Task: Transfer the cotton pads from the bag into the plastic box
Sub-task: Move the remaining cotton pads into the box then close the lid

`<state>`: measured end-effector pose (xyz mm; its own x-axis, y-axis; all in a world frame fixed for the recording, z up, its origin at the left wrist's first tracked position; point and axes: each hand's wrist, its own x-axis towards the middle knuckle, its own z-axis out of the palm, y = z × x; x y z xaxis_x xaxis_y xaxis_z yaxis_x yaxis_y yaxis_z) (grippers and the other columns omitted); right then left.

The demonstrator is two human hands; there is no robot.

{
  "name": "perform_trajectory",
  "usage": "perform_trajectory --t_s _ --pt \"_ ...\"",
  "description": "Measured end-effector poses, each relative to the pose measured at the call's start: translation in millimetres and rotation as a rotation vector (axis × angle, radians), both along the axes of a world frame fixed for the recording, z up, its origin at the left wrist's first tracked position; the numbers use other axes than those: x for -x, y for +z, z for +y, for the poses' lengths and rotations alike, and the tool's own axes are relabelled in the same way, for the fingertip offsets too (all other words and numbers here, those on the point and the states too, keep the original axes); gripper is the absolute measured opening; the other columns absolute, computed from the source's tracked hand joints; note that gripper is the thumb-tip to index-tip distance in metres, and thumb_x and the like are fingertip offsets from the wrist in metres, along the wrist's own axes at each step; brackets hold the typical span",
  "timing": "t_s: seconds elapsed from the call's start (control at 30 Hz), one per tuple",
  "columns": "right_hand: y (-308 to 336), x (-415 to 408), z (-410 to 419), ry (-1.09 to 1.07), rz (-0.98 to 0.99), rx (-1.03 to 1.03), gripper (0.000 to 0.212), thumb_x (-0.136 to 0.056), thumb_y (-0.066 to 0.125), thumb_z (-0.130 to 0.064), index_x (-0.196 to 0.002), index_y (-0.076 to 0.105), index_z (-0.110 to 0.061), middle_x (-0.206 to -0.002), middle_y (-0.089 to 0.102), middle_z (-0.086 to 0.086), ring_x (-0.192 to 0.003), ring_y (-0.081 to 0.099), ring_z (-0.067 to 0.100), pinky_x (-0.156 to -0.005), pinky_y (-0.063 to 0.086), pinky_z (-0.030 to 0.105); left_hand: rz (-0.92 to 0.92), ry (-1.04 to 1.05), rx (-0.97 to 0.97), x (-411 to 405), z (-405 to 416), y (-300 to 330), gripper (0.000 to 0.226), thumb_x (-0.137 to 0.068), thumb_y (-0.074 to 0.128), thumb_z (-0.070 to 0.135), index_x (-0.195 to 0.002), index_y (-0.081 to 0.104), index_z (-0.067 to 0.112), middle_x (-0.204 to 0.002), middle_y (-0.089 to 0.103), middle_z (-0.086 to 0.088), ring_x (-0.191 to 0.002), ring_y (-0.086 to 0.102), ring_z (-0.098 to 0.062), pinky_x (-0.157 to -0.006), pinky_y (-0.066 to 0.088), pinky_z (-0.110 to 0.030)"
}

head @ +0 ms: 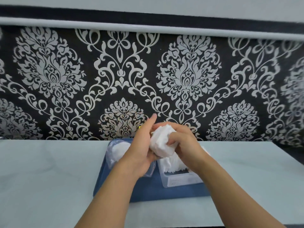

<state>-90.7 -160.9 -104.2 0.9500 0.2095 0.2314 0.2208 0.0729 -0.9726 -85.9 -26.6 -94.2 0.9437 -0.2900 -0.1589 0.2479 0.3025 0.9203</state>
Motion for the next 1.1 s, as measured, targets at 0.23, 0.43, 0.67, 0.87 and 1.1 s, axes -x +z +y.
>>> perform_trajectory --t_s 0.23,0.43,0.67,0.87,1.1 --pt "5 9 -27 -0.015 -0.029 0.214 0.056 -0.063 0.047 -0.004 -0.111 0.074 -0.014 -0.089 0.072 0.001 -0.078 0.064 0.006 -0.064 0.05 0.015 0.227 -0.411 0.227 -1 -3 -17 0.046 -0.083 0.071 0.037 -0.118 0.072 0.006 -0.119 0.066 -0.021 -0.107 0.064 -0.044 -0.076 0.062 -0.048" --pt "-6 7 -42 -0.132 -0.083 0.36 0.072 -0.068 0.057 -0.006 -0.137 0.059 -0.026 -0.114 0.067 -0.01 -0.089 0.063 -0.004 -0.067 0.048 0.01 0.197 -0.335 0.142 -1 -18 -22 0.03 -0.082 0.071 0.038 -0.093 0.082 0.012 -0.103 0.073 -0.014 -0.081 0.072 -0.025 -0.074 0.063 -0.039" --pt "-19 10 -43 -0.127 -0.192 0.444 0.082 -0.072 0.073 -0.007 -0.146 0.046 -0.03 -0.132 0.06 -0.008 -0.112 0.063 0.007 -0.086 0.05 0.019 0.22 -0.191 0.189 -5 -37 -26 0.031 -0.089 0.068 0.04 -0.105 0.077 0.015 -0.102 0.075 -0.009 -0.089 0.071 -0.022 -0.08 0.059 -0.034" --pt "-20 2 -46 -0.137 -0.212 0.451 0.106 -0.066 0.09 -0.002 -0.151 0.036 -0.034 -0.114 0.066 -0.006 -0.104 0.067 0.009 -0.088 0.057 0.025 0.223 -0.268 0.149 -7 -32 -28 0.04 -0.085 0.069 0.052 -0.105 0.076 0.019 -0.1 0.073 -0.007 -0.084 0.071 -0.024 -0.082 0.057 -0.04" --pt "-17 1 -43 -0.058 -0.19 0.433 0.112 -0.058 0.095 0.002 -0.149 0.04 -0.032 -0.13 0.061 -0.01 -0.111 0.066 0.008 -0.091 0.055 0.022 0.2 -0.257 0.084 -12 -22 -29 0.026 -0.069 0.081 0.029 -0.09 0.08 0.015 -0.09 0.076 -0.006 -0.071 0.07 -0.019 -0.068 0.054 -0.03"
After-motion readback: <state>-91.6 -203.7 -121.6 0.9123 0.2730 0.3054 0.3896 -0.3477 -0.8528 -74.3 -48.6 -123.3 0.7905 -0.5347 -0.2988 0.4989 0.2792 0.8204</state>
